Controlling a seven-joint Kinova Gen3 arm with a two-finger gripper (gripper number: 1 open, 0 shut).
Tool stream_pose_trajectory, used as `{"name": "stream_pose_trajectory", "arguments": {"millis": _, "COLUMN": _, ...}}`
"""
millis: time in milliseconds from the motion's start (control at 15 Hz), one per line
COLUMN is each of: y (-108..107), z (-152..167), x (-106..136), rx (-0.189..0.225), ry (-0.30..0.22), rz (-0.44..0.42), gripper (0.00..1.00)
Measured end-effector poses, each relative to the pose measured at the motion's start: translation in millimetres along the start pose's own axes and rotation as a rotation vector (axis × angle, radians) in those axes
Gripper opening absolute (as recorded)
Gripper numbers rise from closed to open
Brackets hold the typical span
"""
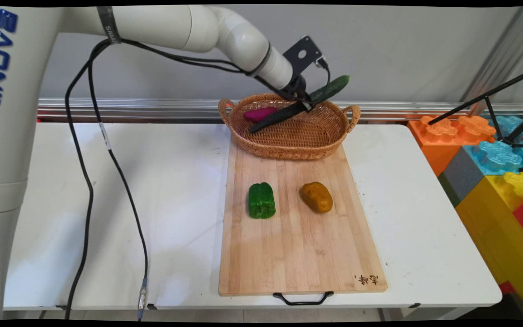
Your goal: Place the picked object in the vegetable basket
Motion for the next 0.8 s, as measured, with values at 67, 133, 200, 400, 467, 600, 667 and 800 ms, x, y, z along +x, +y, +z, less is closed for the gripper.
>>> {"name": "stream_pose_trajectory", "arguments": {"millis": 67, "y": 1, "z": 2, "x": -6, "rx": -0.003, "ry": -0.008, "rz": -0.009, "gripper": 0.00}}
{"name": "stream_pose_trajectory", "arguments": {"millis": 133, "y": 2, "z": 3, "x": -9, "rx": -0.005, "ry": -0.013, "rz": -0.015, "gripper": 0.00}}
{"name": "stream_pose_trajectory", "arguments": {"millis": 200, "y": 3, "z": 5, "x": -14, "rx": -0.009, "ry": -0.020, "rz": -0.026, "gripper": 0.00}}
{"name": "stream_pose_trajectory", "arguments": {"millis": 400, "y": 9, "z": 9, "x": -23, "rx": -0.017, "ry": -0.035, "rz": -0.037, "gripper": 1.00}}
{"name": "stream_pose_trajectory", "arguments": {"millis": 467, "y": 10, "z": 9, "x": -25, "rx": -0.019, "ry": -0.037, "rz": -0.037, "gripper": 1.00}}
{"name": "stream_pose_trajectory", "arguments": {"millis": 600, "y": 12, "z": 10, "x": -27, "rx": -0.022, "ry": -0.044, "rz": -0.040, "gripper": 1.00}}
{"name": "stream_pose_trajectory", "arguments": {"millis": 667, "y": 13, "z": 10, "x": -28, "rx": -0.023, "ry": -0.046, "rz": -0.040, "gripper": 1.00}}
{"name": "stream_pose_trajectory", "arguments": {"millis": 800, "y": 15, "z": 9, "x": -30, "rx": -0.029, "ry": -0.054, "rz": -0.044, "gripper": 1.00}}
